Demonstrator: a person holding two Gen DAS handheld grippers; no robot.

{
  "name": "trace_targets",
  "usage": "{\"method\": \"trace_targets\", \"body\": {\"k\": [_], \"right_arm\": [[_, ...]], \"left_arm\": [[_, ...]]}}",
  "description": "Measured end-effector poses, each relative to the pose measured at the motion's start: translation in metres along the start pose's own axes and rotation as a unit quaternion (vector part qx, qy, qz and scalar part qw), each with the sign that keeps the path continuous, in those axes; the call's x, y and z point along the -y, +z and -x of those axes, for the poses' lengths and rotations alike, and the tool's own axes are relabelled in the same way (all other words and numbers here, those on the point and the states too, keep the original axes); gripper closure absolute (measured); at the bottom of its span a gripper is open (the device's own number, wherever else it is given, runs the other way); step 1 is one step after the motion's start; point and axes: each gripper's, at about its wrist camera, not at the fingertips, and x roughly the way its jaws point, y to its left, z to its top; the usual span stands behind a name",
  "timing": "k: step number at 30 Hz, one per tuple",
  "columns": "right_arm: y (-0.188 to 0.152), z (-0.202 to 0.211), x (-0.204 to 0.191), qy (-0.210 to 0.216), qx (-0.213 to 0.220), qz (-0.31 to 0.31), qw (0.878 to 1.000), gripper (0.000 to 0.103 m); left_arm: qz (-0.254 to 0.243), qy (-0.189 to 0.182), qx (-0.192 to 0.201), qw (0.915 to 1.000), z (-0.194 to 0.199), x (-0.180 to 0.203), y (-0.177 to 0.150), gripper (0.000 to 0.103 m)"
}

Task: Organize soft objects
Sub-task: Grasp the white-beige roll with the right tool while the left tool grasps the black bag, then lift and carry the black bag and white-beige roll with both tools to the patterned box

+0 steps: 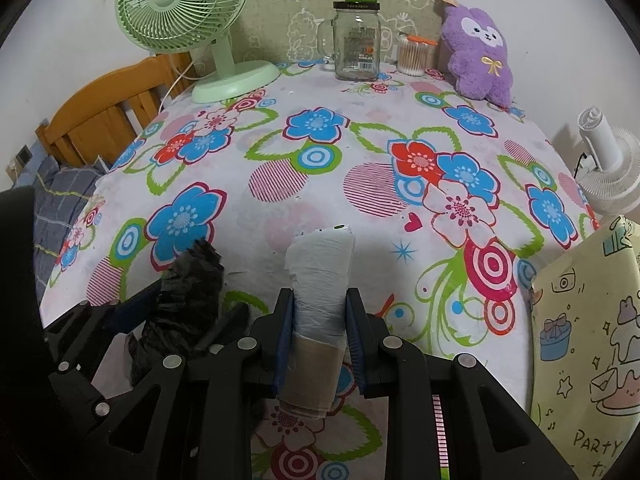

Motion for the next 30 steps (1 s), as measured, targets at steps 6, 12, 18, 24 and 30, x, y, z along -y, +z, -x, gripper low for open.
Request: {"method": "trace_targets", "body": {"k": [6, 12, 18, 24, 30], "right_arm": [[-0.003, 0.002, 0.003, 0.002, -0.002, -0.004, 1.0, 0.075], [-0.008, 0.009, 0.008, 0.004, 0.002, -0.011, 1.0, 0.075], [-0.012, 0.023, 0.011, 0.004, 0.015, -0.012, 1.0, 0.075], [-0.016, 0.04, 0.014, 0.005, 0.029, -0.014, 0.999, 0.075], [-0.018, 0.056, 0.016, 0.008, 0.045, -0.012, 0.999, 0.075]], "left_arm": [[-0.007, -0.013, -0.004, 0.9999, 0.004, 0.004, -0.003, 0.061], [-0.012, -0.011, 0.005, 0.9999, 0.014, 0.01, -0.007, 0.061], [-0.015, -0.012, 0.017, 0.9997, 0.028, 0.017, -0.009, 0.061], [-0.018, -0.011, 0.03, 0.9993, 0.042, 0.023, -0.01, 0.061], [-0.019, -0.007, 0.046, 0.9987, 0.061, 0.029, -0.013, 0.062]]}}
